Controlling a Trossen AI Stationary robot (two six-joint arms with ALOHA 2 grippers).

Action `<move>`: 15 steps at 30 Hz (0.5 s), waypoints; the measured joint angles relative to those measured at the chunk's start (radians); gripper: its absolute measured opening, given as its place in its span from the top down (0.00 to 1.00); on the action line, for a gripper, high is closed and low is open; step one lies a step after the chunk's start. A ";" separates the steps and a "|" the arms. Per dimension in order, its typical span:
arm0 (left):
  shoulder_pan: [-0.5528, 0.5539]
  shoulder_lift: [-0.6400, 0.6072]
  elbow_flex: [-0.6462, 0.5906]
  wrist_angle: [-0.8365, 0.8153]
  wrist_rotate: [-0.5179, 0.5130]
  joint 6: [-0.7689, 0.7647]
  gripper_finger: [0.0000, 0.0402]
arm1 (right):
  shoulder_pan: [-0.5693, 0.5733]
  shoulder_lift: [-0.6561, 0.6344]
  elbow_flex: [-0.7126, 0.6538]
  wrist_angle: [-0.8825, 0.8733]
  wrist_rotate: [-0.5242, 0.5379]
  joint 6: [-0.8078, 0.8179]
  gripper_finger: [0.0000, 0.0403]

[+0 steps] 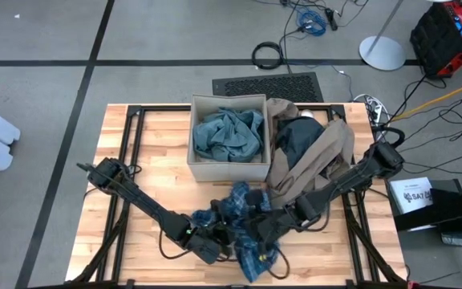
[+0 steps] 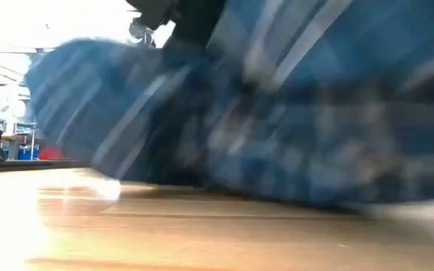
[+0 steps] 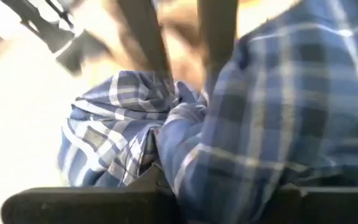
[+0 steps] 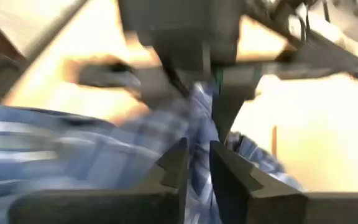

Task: Sort clothes
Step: Put the blue polo shirt into the laundry organizer

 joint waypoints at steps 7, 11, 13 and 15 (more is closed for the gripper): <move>0.006 0.002 0.002 -0.082 -0.024 -0.102 0.84 | 0.003 0.001 0.034 -0.074 0.023 0.012 0.70; 0.002 -0.009 0.001 -0.076 -0.035 -0.095 0.84 | 0.007 -0.003 0.120 -0.336 0.046 0.115 0.64; -0.003 -0.035 0.001 -0.092 -0.036 -0.095 0.84 | 0.005 0.001 0.164 -0.493 0.046 0.235 0.63; -0.007 -0.069 0.001 -0.102 -0.049 -0.095 0.84 | 0.004 -0.001 0.202 -0.632 0.049 0.357 0.63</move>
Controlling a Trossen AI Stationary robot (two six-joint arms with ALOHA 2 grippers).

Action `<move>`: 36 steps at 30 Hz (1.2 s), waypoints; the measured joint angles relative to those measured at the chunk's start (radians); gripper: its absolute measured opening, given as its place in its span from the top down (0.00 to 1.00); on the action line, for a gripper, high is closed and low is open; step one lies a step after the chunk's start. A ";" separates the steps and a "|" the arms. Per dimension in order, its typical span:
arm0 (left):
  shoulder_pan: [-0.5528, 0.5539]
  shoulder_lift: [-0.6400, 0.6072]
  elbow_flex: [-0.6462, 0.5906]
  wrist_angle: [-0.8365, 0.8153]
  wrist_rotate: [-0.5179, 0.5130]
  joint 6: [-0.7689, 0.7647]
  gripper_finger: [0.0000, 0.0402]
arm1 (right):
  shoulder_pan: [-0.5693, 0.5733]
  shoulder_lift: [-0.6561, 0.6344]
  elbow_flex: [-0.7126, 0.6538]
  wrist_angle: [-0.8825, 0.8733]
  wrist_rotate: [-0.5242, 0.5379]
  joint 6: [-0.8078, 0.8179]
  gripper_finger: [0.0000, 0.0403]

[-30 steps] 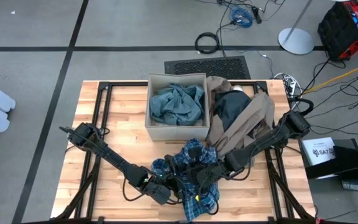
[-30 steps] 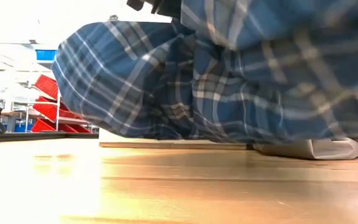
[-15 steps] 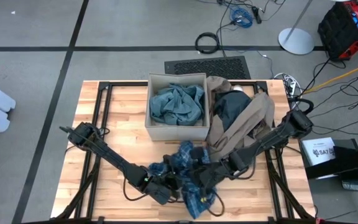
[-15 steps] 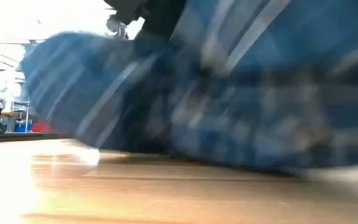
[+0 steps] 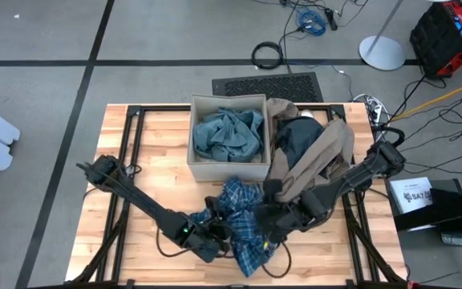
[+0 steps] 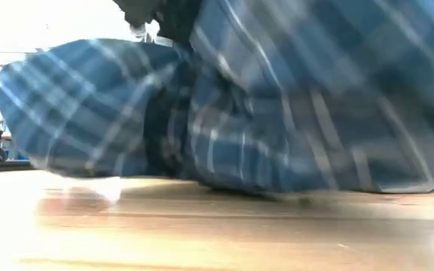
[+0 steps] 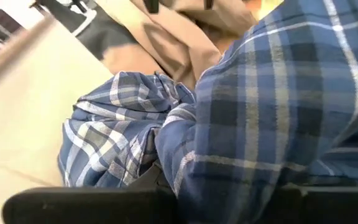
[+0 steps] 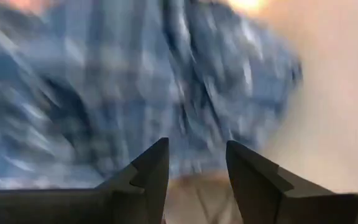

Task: Sort clothes
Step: Put the blue polo shirt into the laundry organizer

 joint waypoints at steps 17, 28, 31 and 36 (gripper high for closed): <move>0.084 -0.578 0.003 -0.074 -0.113 0.041 0.84 | 0.254 -0.004 0.015 -0.292 0.225 0.500 0.64; 0.485 -0.675 0.112 -0.059 0.139 0.099 0.84 | 0.294 -0.004 0.014 -0.389 0.234 0.619 0.64; 0.590 -0.644 0.123 -0.055 0.241 0.048 0.84 | 0.294 -0.004 0.014 -0.417 0.235 0.642 0.64; 0.748 -0.558 0.123 -0.069 0.428 -0.085 0.84 | 0.295 -0.005 0.014 -0.443 0.230 0.686 0.64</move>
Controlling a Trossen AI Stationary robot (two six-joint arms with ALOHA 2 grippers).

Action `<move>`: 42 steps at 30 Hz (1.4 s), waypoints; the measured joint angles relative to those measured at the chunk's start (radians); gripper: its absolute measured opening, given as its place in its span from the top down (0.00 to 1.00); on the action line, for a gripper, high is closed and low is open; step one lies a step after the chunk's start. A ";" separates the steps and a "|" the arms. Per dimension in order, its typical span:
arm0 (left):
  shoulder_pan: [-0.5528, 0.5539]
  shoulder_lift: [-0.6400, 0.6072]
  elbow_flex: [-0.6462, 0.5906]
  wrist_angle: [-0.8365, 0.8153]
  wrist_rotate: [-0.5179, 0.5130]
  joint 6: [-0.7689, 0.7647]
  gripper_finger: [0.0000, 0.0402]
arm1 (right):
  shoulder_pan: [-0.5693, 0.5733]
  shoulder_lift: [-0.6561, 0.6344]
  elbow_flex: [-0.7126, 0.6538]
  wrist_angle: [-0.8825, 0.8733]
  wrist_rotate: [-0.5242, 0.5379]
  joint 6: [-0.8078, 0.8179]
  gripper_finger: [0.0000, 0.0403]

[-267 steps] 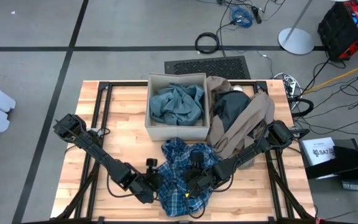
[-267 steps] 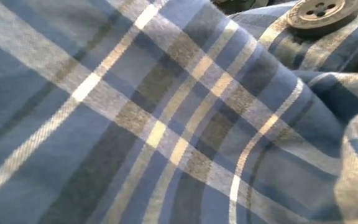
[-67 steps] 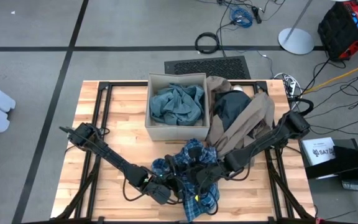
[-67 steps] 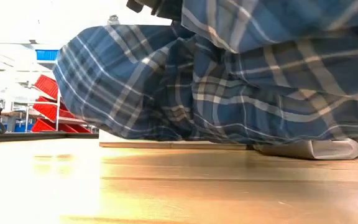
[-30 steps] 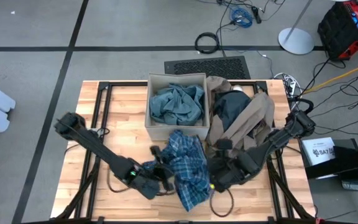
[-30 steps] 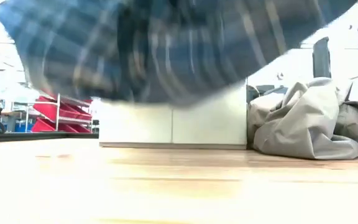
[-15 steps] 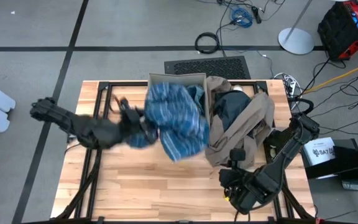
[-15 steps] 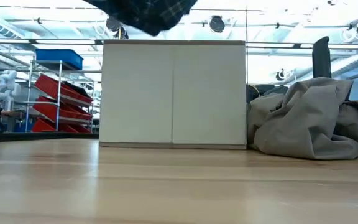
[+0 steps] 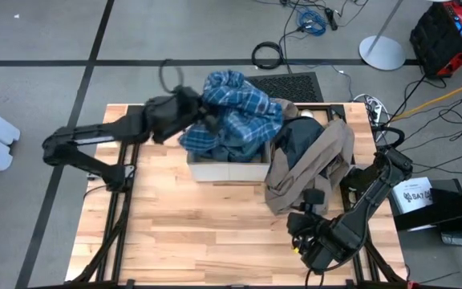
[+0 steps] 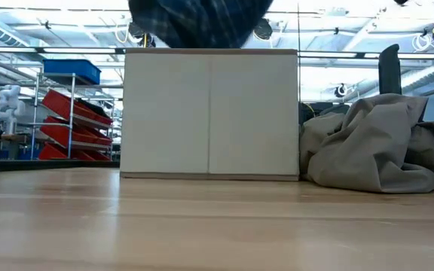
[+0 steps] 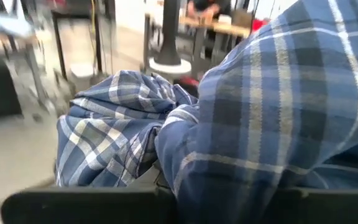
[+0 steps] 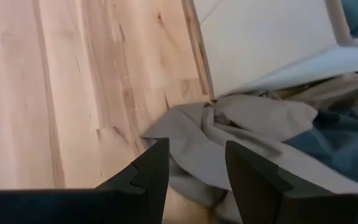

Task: Sort clothes
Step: Put the blue polo shirt into the laundry organizer

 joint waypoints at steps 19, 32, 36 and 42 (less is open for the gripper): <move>0.148 0.255 0.002 -0.424 0.009 -0.005 0.84 | 0.077 -0.006 0.000 -0.107 0.007 0.131 0.64; 0.127 0.387 0.004 -0.431 0.122 0.059 0.84 | 0.063 -0.040 0.000 -0.102 0.162 0.142 0.64; 0.117 0.474 0.006 -0.425 0.127 0.062 0.84 | 0.061 -0.094 0.000 -0.098 0.246 0.183 0.64; 0.111 0.566 0.008 -0.421 0.118 0.082 0.84 | 0.061 -0.167 0.000 -0.098 0.332 0.223 0.64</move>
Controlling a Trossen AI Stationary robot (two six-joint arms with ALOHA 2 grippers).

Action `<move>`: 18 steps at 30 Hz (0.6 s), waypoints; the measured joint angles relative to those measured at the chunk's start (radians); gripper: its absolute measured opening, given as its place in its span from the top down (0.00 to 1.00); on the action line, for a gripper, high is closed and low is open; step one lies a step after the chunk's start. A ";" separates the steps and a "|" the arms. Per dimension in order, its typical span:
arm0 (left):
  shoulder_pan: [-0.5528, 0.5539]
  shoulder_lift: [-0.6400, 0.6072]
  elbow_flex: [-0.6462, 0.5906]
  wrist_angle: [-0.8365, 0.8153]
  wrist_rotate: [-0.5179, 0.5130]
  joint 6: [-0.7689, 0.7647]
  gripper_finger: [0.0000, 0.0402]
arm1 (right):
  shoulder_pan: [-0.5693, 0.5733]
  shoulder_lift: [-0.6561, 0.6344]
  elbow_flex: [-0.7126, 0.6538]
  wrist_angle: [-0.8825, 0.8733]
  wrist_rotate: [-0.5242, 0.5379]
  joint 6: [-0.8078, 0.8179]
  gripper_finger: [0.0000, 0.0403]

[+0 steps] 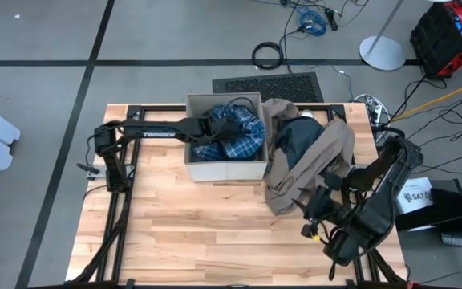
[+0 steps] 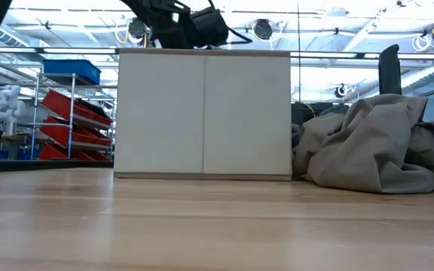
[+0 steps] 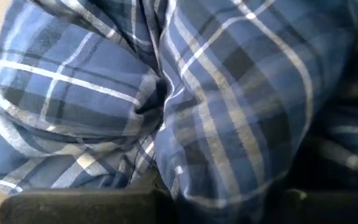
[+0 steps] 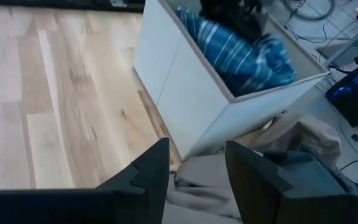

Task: Sort clothes
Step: Put the blue polo shirt into the laundry organizer

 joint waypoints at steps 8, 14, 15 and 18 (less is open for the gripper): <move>0.000 0.073 0.002 0.020 -0.014 0.035 0.84 | -0.011 -0.010 0.000 -0.003 0.014 -0.015 0.64; 0.000 0.097 0.006 -0.009 0.009 0.084 0.84 | -0.020 -0.009 0.000 -0.003 0.012 -0.025 0.64; 0.000 0.097 0.006 -0.009 0.015 0.094 0.84 | -0.020 -0.009 0.000 -0.003 0.012 -0.026 0.64; 0.000 0.097 0.006 -0.009 0.031 0.107 0.84 | -0.020 -0.009 0.000 -0.003 0.011 -0.026 0.64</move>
